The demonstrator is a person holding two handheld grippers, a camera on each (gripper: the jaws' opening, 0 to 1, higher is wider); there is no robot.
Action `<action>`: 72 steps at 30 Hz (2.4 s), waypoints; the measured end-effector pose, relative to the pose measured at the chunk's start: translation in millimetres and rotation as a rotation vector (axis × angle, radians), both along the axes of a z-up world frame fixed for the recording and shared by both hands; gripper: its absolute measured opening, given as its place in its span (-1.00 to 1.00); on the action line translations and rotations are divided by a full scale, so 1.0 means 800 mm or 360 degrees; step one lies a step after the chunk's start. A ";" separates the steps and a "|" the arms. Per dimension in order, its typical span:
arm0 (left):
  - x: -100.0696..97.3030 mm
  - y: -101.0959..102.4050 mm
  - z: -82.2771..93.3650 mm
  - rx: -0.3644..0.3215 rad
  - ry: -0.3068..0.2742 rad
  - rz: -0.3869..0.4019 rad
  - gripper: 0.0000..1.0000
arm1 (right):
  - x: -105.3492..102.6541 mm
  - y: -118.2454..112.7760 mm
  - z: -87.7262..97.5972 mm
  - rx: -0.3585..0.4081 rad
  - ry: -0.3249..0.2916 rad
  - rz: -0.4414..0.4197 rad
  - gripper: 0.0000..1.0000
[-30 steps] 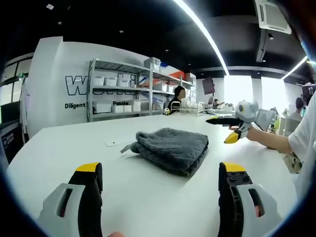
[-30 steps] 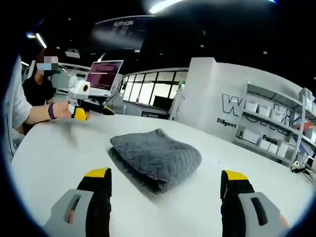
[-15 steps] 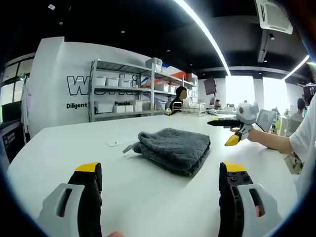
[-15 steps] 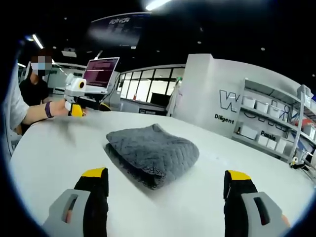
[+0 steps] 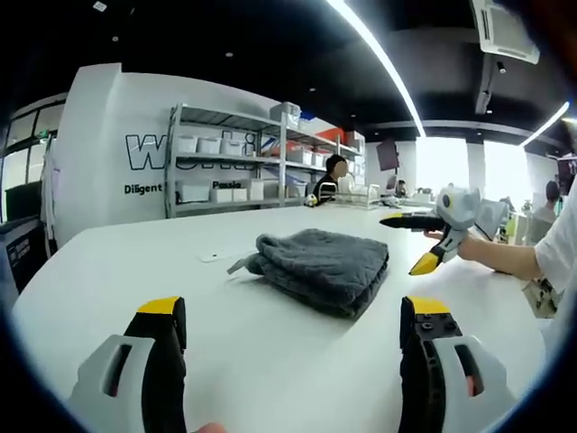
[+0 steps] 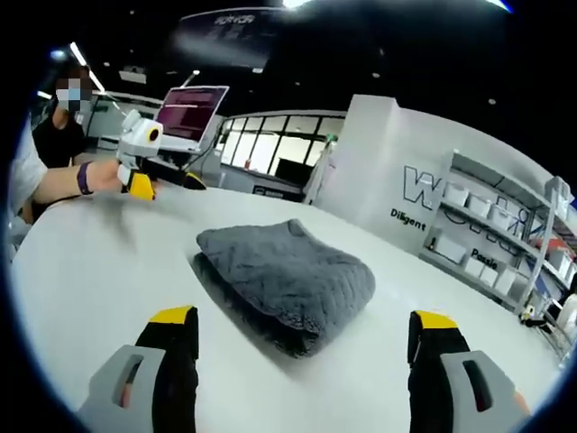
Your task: Open the folded towel by lifting each exposed corner and separating the folded layers until the towel lies flat within the target outline without major curled edges
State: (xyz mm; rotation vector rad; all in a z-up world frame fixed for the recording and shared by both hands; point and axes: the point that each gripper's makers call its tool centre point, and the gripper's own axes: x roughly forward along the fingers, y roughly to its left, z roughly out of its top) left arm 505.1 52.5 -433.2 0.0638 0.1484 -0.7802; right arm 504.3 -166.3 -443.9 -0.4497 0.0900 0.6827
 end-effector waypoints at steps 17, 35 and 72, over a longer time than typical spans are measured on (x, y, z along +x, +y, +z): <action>-0.001 0.000 0.017 -0.0019 -0.0040 -0.0005 0.95 | 0.021 0.122 -0.006 -0.0225 0.0013 0.0102 0.46; -0.008 -0.010 0.019 0.0002 -0.0065 -0.0024 0.94 | 0.030 0.165 -0.035 -0.0492 0.0070 0.0114 -0.24; -0.016 -0.006 0.008 -0.0027 0.0008 0.0003 0.92 | 0.051 0.066 0.076 0.0564 -0.0024 -0.0150 -0.88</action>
